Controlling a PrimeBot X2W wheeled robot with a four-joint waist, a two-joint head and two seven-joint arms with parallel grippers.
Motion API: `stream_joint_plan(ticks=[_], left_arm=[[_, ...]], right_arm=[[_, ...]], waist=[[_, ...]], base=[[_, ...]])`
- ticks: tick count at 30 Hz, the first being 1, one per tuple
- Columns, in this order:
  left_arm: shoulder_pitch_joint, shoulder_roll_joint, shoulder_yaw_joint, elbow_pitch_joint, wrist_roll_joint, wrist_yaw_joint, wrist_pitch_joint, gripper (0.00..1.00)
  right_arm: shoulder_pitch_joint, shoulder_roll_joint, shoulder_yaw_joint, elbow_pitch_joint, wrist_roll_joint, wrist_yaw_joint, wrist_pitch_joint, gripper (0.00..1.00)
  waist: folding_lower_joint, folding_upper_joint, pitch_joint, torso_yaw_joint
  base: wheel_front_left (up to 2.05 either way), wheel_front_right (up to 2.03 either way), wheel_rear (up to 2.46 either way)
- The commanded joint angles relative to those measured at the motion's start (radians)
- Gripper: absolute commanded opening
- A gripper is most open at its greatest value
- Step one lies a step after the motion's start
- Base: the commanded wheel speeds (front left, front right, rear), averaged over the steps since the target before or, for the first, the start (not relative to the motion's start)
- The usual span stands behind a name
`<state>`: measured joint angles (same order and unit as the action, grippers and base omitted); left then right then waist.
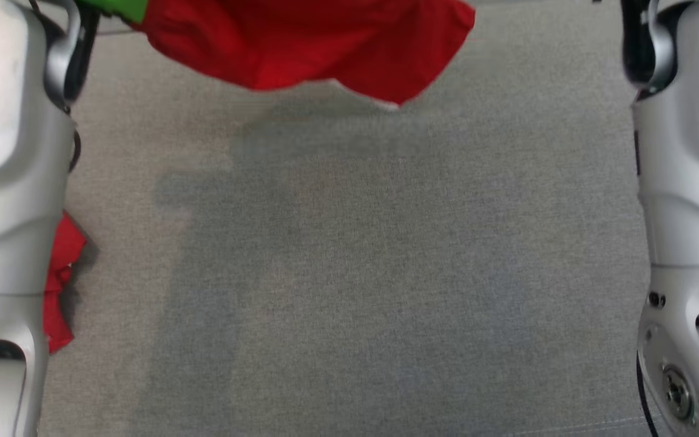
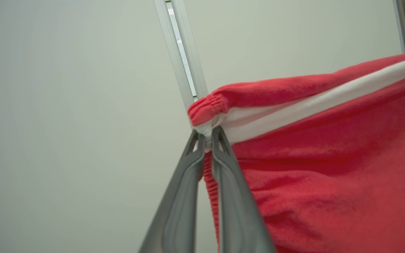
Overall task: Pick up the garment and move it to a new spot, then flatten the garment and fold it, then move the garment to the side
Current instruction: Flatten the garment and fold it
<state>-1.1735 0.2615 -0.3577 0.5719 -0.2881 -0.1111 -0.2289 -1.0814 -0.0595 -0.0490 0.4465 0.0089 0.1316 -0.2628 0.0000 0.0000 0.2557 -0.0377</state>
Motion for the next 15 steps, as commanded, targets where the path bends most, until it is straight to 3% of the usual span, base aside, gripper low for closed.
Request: stream_joint_plan(ticks=[1, 8, 15], left_arm=[[-0.045, -0.006, 0.011, 0.013, 0.01, 0.007, -0.014, 0.0], [-0.158, -0.031, 0.03, 0.091, 0.007, 0.0, -0.035, 0.0], [0.068, -0.081, 0.063, 0.115, -0.028, -0.01, -0.035, 0.0]], right_arm=[[-0.043, -0.006, -0.016, 0.005, -0.011, -0.002, -0.003, 0.0], [-0.152, -0.013, -0.09, -0.001, -0.063, -0.002, -0.003, 0.0], [0.049, -0.003, -0.038, 0.006, -0.018, -0.002, -0.003, 0.0]], waist=[[0.0, 0.0, 0.188, -0.015], [0.0, 0.0, 0.251, -0.019], [0.0, 0.0, 0.223, -0.019]], base=[[0.0, 0.0, 0.0], [0.0, 0.0, 0.0], [0.0, 0.0, 0.0]])
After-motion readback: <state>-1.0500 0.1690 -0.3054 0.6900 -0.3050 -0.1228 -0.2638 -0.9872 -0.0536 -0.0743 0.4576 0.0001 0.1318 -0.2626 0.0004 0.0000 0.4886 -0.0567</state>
